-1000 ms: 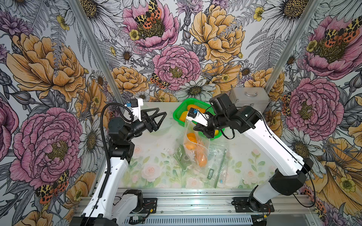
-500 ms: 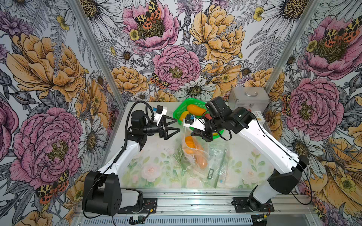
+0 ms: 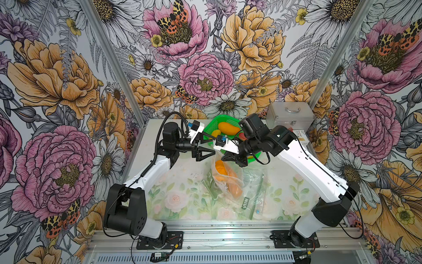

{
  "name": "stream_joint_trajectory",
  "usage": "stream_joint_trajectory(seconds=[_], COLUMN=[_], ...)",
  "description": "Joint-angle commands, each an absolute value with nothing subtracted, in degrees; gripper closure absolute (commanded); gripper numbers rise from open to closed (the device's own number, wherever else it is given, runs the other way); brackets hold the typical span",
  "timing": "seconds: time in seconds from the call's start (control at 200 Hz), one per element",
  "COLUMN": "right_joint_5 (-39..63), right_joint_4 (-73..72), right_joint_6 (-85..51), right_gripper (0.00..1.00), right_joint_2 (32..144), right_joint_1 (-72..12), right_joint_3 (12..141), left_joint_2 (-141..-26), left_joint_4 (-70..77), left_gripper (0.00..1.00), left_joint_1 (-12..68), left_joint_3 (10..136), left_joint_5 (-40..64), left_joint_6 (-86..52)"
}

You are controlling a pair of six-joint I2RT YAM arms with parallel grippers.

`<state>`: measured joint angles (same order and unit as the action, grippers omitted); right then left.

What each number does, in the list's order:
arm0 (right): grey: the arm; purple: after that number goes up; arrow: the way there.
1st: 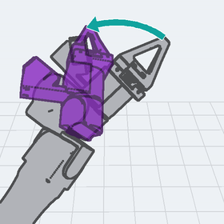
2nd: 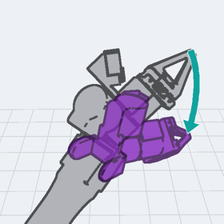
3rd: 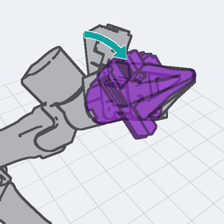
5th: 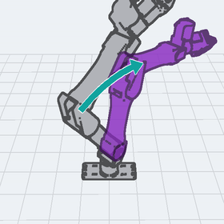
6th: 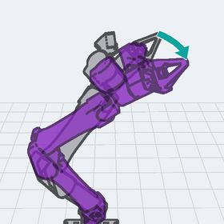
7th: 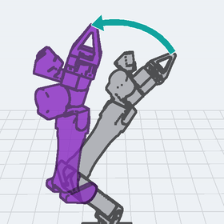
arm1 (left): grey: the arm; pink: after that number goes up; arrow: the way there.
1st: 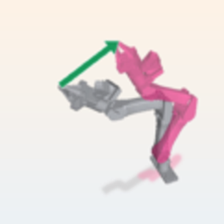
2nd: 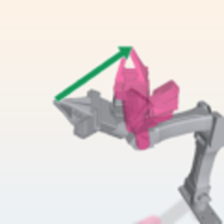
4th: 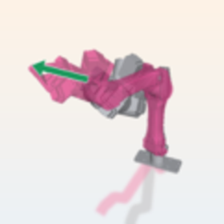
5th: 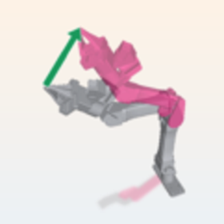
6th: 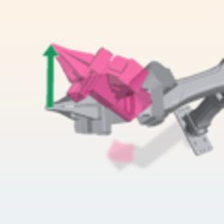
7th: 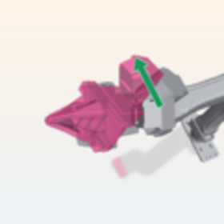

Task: Place the mango in a zip-top bag and seal the zipper
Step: Zip the zipper on the zipper food storage bag.

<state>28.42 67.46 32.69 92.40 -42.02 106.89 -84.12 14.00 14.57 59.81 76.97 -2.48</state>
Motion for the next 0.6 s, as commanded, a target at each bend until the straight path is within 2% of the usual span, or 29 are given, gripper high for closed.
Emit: stream_joint_trajectory(seconds=[0.0, 0.19, 0.27, 0.33, 0.44, 0.595], right_joint_5=[30.1, 30.6, 31.1, 31.2, 31.0, 29.5], right_joint_4=[66.4, 66.4, 66.4, 66.3, 66.2, 66.1], right_joint_6=[33.6, 33.1, 33.1, 33.1, 32.4, 31.5], right_gripper=[1.0, 1.0, 1.0, 1.0, 1.0, 0.99], right_joint_2=[91.5, 91.8, 91.7, 91.7, 91.7, 90.5], right_joint_1=[-41.9, -41.0, -40.7, -40.5, -40.0, -39.3], right_joint_3=[106.3, 106.0, 106.1, 106.0, 106.0, 105.1], left_joint_2=[-84.2, -83.1, -82.9, -82.9, -82.3, -80.3], left_joint_4=[15.0, 15.1, 15.0, 15.0, 15.0, 15.0], left_gripper=[0.01, 0.02, 0.07, 0.17, 0.41, 0.57], left_joint_1=[16.3, 18.3, 18.4, 18.5, 18.0, 15.9], left_joint_3=[61.5, 59.7, 58.9, 58.6, 58.4, 57.8], left_joint_5=[81.5, 84.6, 84.2, 83.5, 82.3, 80.3], left_joint_6=[-0.7, -0.5, -0.5, -0.7, -1.1, -2.1])
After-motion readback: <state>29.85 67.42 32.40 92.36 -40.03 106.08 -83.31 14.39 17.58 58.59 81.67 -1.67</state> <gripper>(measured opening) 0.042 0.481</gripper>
